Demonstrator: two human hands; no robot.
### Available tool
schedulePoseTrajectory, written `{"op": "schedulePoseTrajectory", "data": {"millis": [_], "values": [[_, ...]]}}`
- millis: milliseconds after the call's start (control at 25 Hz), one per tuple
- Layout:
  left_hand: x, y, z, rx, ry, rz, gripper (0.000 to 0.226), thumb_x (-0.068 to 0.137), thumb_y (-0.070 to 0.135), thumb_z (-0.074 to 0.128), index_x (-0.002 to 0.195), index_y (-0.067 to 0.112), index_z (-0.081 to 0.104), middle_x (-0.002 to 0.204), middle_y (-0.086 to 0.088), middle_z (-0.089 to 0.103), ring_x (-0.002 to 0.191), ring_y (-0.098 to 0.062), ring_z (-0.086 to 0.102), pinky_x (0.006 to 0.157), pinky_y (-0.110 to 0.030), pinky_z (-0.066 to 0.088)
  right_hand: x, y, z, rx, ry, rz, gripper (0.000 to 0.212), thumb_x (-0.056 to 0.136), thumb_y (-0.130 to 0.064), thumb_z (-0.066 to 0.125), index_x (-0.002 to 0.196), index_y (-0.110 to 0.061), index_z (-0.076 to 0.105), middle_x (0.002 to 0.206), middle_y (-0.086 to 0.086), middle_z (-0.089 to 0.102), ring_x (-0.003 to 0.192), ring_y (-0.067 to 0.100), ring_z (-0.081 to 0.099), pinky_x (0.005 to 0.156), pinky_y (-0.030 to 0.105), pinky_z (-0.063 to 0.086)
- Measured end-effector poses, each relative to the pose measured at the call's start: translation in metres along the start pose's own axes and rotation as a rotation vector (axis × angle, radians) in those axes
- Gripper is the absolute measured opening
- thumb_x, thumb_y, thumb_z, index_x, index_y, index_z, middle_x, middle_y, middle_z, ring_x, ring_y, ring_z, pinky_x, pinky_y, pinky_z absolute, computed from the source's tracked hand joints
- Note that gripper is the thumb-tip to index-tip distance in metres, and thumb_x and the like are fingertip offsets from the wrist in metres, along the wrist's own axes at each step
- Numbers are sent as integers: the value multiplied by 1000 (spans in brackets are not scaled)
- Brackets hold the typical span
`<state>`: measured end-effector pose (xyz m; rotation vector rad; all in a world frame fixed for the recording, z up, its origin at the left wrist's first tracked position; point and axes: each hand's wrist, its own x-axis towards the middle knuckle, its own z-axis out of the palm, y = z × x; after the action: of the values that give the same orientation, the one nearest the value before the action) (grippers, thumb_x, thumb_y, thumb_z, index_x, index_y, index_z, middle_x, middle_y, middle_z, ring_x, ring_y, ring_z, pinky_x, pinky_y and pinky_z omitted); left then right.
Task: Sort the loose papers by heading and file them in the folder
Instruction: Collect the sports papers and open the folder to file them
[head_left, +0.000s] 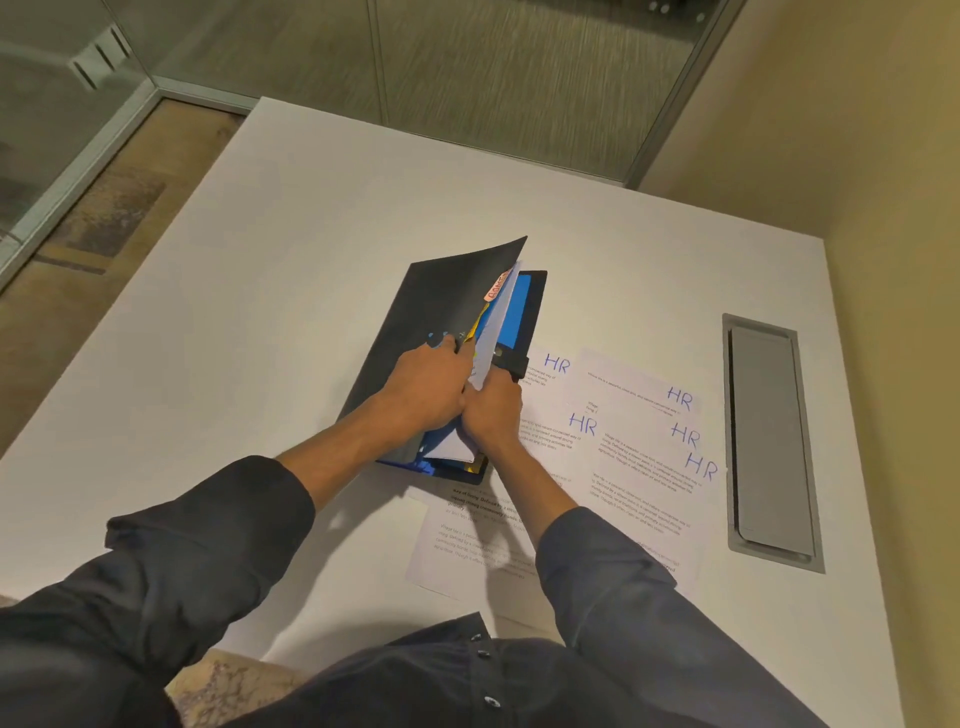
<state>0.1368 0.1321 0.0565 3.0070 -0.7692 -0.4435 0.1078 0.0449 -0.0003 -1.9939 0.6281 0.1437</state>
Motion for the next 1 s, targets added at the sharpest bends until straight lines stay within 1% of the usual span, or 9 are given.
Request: {"op": "schedulePoseTrajectory", "data": {"millis": [120, 160, 240, 360, 480, 600, 720, 840, 1000], "values": [[-3, 4, -2, -15, -11, 7, 58, 98, 29, 50, 147, 11, 26, 140, -13, 45, 105, -30, 62, 87, -41, 53, 5, 4, 4, -111, -50, -1, 5, 97, -12, 54, 94, -8, 56, 93, 12, 63, 87, 25, 59, 74, 39, 49], [-3, 5, -2, -21, -11, 5, 58, 97, 28, 50, 147, 11, 26, 141, -13, 44, 107, -30, 62, 88, -41, 53, 5, 4, 4, -162, -77, -6, 6, 96, -9, 52, 90, -10, 53, 90, 11, 62, 83, 23, 54, 72, 37, 45], [-3, 6, -1, -14, -5, -2, 57, 97, 29, 50, 146, 11, 28, 143, -14, 44, 109, -31, 62, 90, -42, 53, 4, 3, 4, -225, -139, -14, 5, 95, -7, 52, 97, -9, 57, 98, 16, 63, 83, 23, 51, 73, 32, 40], [0, 7, 4, 0, -2, -28, 57, 97, 28, 51, 146, 11, 29, 142, -14, 44, 110, -31, 62, 90, -41, 53, 4, 2, 5, -201, -172, -19, 19, 97, -9, 52, 111, 2, 59, 105, 19, 65, 96, 31, 61, 75, 31, 41], [9, 2, 8, 35, 3, -70, 57, 95, 26, 55, 144, 8, 30, 138, -17, 45, 105, -32, 62, 84, -41, 54, -1, -3, -9, -83, -187, -62, 14, 97, -10, 53, 110, -6, 54, 87, 5, 62, 77, 16, 57, 70, 29, 39], [27, -9, 15, 120, -17, -142, 59, 91, 23, 60, 141, 6, 33, 135, -19, 45, 104, -35, 62, 79, -41, 53, -13, 7, -36, 0, -132, -86, 31, 94, -21, 59, 124, -13, 56, 79, -4, 65, 75, 13, 62, 71, 32, 53], [43, -21, 28, 195, -68, -190, 58, 90, 24, 59, 140, 7, 35, 137, -21, 44, 106, -33, 61, 75, -39, 52, -24, 42, -62, -19, -98, -69, 33, 90, -33, 60, 121, -23, 59, 88, -10, 70, 82, 14, 71, 82, 42, 57], [50, -33, 41, 203, -140, -244, 62, 90, 24, 57, 143, 6, 30, 146, -28, 31, 110, -35, 59, 77, -38, 51, -41, 78, -93, -146, -53, -34, 32, 92, -31, 59, 122, -22, 61, 101, -7, 73, 92, 15, 69, 87, 39, 55], [51, -46, 54, 159, -213, -323, 77, 89, 41, 56, 151, 14, 18, 157, -26, 8, 123, -42, 49, 94, -43, 46, -63, 129, -122, -390, -15, 4, 46, 93, -34, 58, 135, -17, 53, 132, -1, 62, 118, 21, 58, 96, 37, 48]]}}
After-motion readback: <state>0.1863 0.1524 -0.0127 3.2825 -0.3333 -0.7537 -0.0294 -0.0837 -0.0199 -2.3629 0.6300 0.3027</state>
